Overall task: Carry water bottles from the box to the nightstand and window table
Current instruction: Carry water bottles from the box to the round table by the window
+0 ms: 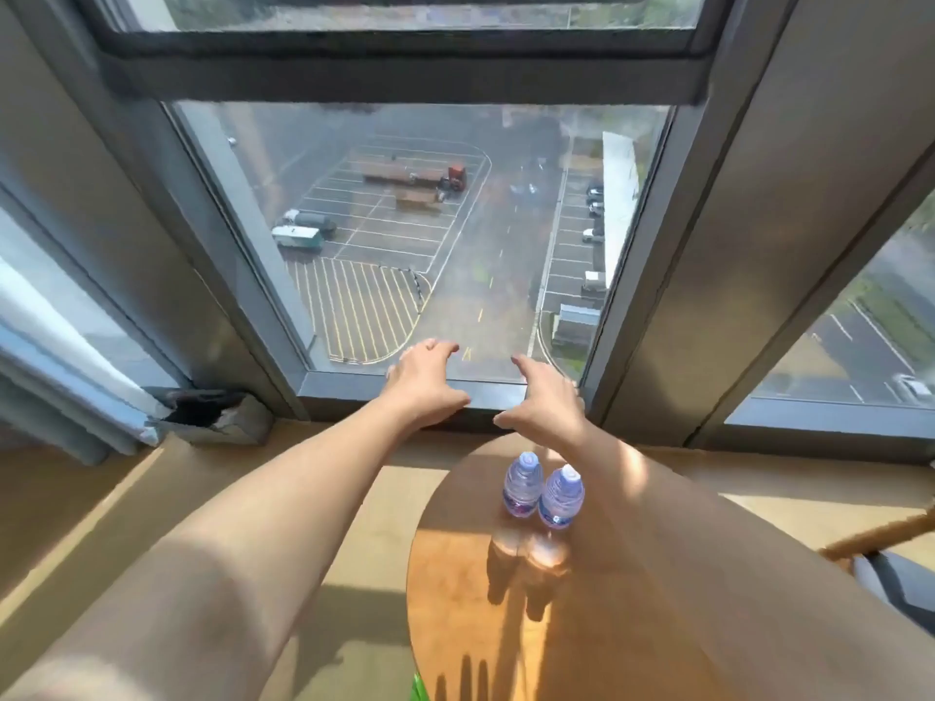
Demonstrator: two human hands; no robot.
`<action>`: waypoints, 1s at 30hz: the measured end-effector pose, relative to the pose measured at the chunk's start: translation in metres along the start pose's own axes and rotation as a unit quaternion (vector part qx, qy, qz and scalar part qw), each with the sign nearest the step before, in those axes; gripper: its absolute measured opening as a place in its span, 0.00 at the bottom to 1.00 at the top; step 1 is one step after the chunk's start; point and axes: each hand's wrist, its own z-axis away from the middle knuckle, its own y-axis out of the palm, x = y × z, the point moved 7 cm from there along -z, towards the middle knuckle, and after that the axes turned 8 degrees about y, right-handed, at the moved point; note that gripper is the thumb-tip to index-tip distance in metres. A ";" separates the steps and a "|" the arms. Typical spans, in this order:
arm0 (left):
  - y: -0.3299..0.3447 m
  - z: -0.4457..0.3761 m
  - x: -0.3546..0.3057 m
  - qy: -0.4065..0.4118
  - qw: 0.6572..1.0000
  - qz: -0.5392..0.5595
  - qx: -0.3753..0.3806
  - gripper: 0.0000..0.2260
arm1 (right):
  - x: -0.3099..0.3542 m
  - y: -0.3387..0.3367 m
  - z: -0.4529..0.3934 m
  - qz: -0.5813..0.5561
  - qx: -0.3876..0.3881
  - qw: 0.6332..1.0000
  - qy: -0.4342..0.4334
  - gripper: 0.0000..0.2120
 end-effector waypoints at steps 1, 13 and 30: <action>-0.016 0.016 0.002 -0.011 1.000 -0.011 -0.022 0.34 | 0.013 0.000 0.008 0.016 0.004 1.000 -0.025 0.44; -0.173 0.287 0.098 -0.221 0.945 -0.145 -0.190 0.33 | 0.237 0.077 0.179 0.105 0.059 0.929 -0.349 0.43; -0.214 0.895 0.244 -0.542 0.762 -0.117 -0.335 0.32 | 0.428 0.336 0.694 0.165 0.160 0.714 -0.662 0.41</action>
